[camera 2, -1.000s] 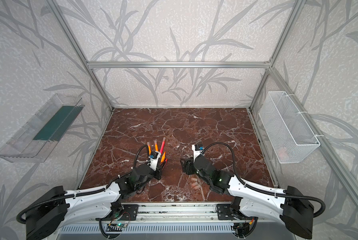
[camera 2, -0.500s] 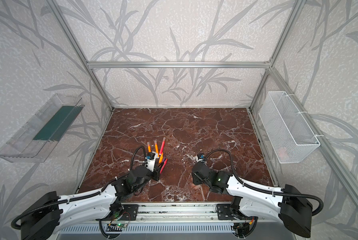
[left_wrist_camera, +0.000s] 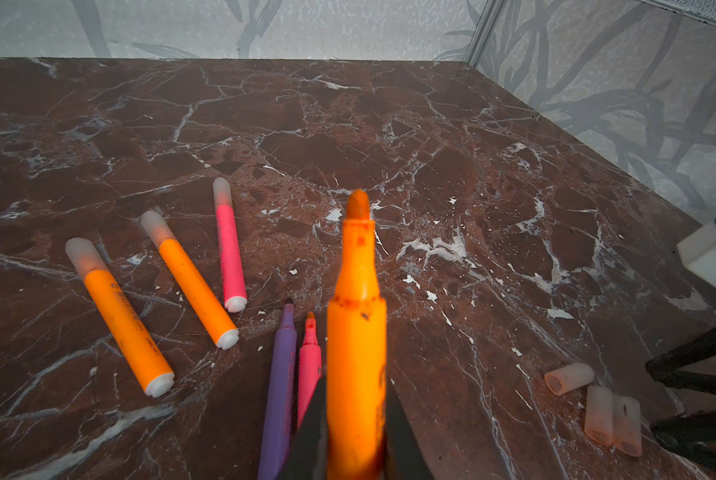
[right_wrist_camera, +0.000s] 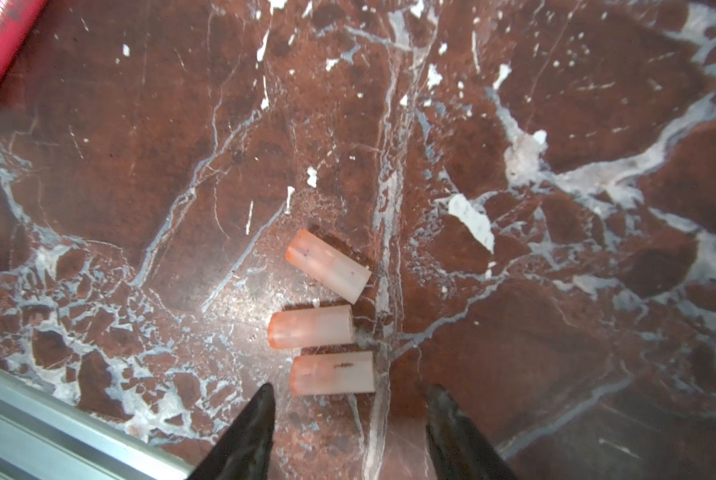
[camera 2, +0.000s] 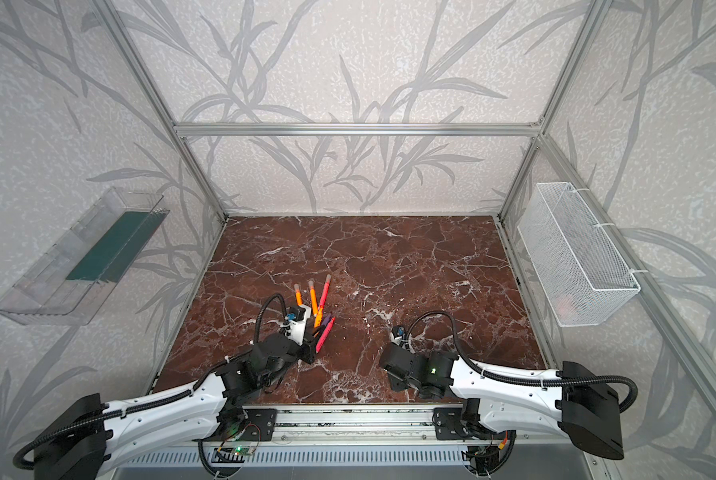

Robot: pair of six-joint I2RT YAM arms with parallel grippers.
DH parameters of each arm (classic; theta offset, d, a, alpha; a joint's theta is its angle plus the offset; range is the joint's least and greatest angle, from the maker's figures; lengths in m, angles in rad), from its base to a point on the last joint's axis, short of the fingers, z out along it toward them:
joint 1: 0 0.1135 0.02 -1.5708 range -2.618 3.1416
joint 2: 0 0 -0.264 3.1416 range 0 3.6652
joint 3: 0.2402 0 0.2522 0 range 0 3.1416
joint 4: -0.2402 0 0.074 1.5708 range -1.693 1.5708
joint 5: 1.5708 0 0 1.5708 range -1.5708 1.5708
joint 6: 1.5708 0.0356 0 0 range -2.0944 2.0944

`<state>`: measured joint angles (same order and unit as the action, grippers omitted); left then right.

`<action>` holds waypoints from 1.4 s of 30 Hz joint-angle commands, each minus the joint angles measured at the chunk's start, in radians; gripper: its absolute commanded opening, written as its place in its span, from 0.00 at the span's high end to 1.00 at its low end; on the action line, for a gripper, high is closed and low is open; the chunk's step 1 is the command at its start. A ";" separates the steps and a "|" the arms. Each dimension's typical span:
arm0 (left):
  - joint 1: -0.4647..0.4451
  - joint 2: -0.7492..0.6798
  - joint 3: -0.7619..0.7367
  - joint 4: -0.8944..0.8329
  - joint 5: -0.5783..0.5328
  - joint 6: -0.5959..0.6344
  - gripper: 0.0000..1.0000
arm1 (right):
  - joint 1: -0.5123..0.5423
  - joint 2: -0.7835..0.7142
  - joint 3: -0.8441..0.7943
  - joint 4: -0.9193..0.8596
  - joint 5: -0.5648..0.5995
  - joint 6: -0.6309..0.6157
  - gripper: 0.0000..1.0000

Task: Insert the pens into the pen caps
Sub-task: 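Move the right gripper down over the translucent caps while the left holds the orange highlighter, then close the right gripper on one translucent cap and grasp it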

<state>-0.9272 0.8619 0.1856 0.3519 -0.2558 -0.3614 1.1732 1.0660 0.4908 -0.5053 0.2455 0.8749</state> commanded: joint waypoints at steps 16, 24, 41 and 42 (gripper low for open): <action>0.003 -0.155 -0.043 -0.075 0.002 -0.014 1.00 | 0.043 0.126 0.014 -0.004 0.050 0.022 0.35; 0.004 -0.174 -0.045 -0.087 0.007 -0.017 1.00 | 0.049 0.064 -0.012 -0.113 0.088 0.051 0.39; 0.004 -0.186 -0.053 -0.082 0.037 -0.017 1.00 | 0.046 -0.155 -0.110 -0.119 0.155 0.114 0.60; 0.003 -0.187 -0.054 -0.084 0.036 -0.017 1.00 | 0.046 -0.167 -0.118 -0.096 0.146 0.109 0.60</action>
<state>-0.9272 0.6891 0.1448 0.2657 -0.2226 -0.3637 1.2152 0.9291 0.3985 -0.6102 0.3759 0.9718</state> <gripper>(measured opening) 0.157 0.397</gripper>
